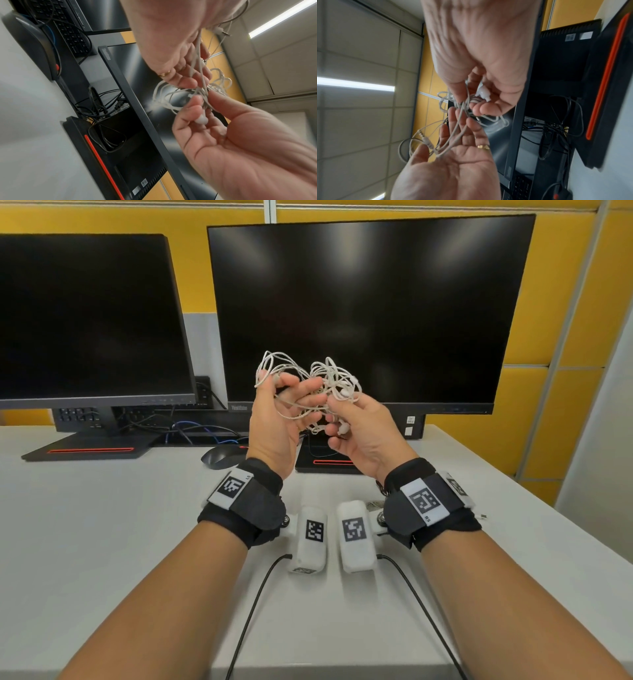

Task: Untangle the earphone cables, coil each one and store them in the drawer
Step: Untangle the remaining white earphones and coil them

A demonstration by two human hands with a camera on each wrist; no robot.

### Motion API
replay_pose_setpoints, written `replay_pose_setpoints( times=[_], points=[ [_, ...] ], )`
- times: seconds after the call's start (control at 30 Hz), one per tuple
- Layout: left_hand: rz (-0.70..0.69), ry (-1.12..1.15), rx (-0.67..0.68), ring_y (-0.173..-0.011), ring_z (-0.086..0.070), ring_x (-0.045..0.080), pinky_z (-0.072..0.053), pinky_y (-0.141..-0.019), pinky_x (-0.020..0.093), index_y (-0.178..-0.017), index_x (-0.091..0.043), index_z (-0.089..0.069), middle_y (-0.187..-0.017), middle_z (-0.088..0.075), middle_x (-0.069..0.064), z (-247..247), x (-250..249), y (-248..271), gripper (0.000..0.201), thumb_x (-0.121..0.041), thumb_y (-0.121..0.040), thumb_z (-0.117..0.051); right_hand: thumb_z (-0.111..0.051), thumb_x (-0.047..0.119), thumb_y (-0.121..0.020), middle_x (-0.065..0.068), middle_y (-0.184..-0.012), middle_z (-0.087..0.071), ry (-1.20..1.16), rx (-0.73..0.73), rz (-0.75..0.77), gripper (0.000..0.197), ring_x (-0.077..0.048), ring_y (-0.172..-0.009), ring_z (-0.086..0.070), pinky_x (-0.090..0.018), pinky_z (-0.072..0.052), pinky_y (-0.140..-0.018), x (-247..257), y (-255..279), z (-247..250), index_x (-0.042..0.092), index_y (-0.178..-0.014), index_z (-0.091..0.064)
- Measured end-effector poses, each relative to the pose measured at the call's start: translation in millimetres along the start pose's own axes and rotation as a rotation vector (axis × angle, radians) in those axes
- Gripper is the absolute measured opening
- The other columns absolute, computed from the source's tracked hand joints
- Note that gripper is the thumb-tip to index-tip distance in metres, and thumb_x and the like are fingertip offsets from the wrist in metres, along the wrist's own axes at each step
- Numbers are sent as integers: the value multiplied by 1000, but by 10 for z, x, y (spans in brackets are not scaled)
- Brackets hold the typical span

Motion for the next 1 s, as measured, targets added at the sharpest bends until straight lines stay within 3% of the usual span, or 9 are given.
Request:
replay_pose_setpoints(
  times=[0.13,0.23,0.33,0.4,0.5,0.6,0.7,0.83,1.0],
  points=[
    [-53,-47,48,-87,-66,21,-53,-83,40,-105,-14,-55,-106,-70,11,-13,-20,11,27,-29,-97,-35,-49,35,-100,-4,-90,-68,-144,4,13,22,-18,-83,-64,-32,-52,-73,87,7,26,17,-100,-61],
    [-49,-90,61,-105,-65,21,-48,-93,38,-114,-15,-56,-117,-68,10,-11,-9,35,38,-28,-100,-24,-37,56,-98,-7,-106,-71,-231,51,-24,48,-25,-105,-66,-39,-50,-85,98,22,18,18,-106,-64],
    [3,-158,48,-117,-60,16,-37,-103,39,-92,-16,-69,-118,-69,2,-14,42,31,55,-31,-103,-17,-29,66,-94,-5,-119,-67,-162,111,-36,63,-27,-116,-59,-45,-45,-93,96,28,-19,21,-122,-63],
    [33,-241,63,-117,-58,13,-38,-104,38,-83,-9,-70,-114,-70,-3,-29,84,20,53,-29,-104,-25,-38,63,-92,-4,-119,-67,-36,118,-30,56,-26,-116,-58,-46,-46,-91,77,31,-46,23,-123,-63],
    [7,-284,87,-96,-64,15,-54,-85,33,-106,-4,-60,-103,-67,4,-40,104,-3,16,-12,-97,-49,-53,47,-93,-6,-125,-64,68,141,-23,43,-27,-117,-59,-45,-50,-88,45,38,-105,21,-127,-61],
    [9,-301,102,-90,-67,13,-56,-78,27,-117,-12,-52,-109,-66,6,-29,129,-26,28,-8,-91,-60,-55,35,-95,-9,-122,-64,46,135,-21,37,-28,-115,-60,-47,-53,-88,31,21,-97,19,-129,-59],
    [-23,-429,3,-84,-64,14,-56,-79,30,-109,-9,-61,-95,-67,5,64,86,-45,16,-15,-94,-60,-56,34,-95,-5,-110,-69,65,62,3,25,-28,-110,-65,-43,-56,-81,68,9,-25,21,-115,-65],
    [-3,-501,-227,-86,-55,10,-48,-74,25,-90,-21,-60,-89,-56,-4,305,27,-90,11,-20,-97,-51,-52,36,-98,0,-98,-68,113,-29,-7,19,-28,-105,-67,-38,-56,-75,79,-14,71,23,-101,-64],
    [183,-444,-122,-106,-58,21,-50,-84,37,-101,-21,-57,-106,-61,0,206,170,-55,9,-19,-95,-50,-57,30,-96,-1,-110,-69,168,37,19,21,-23,-109,-63,-41,-54,-85,62,-7,-10,25,-114,-65]
  ],
)
Point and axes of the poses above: each hand's wrist, its own y-axis away from the middle knuckle, its own z-axis out of the back of the hand, x = y × z, the point moved 8 cm from there along -y, towards the middle knuckle
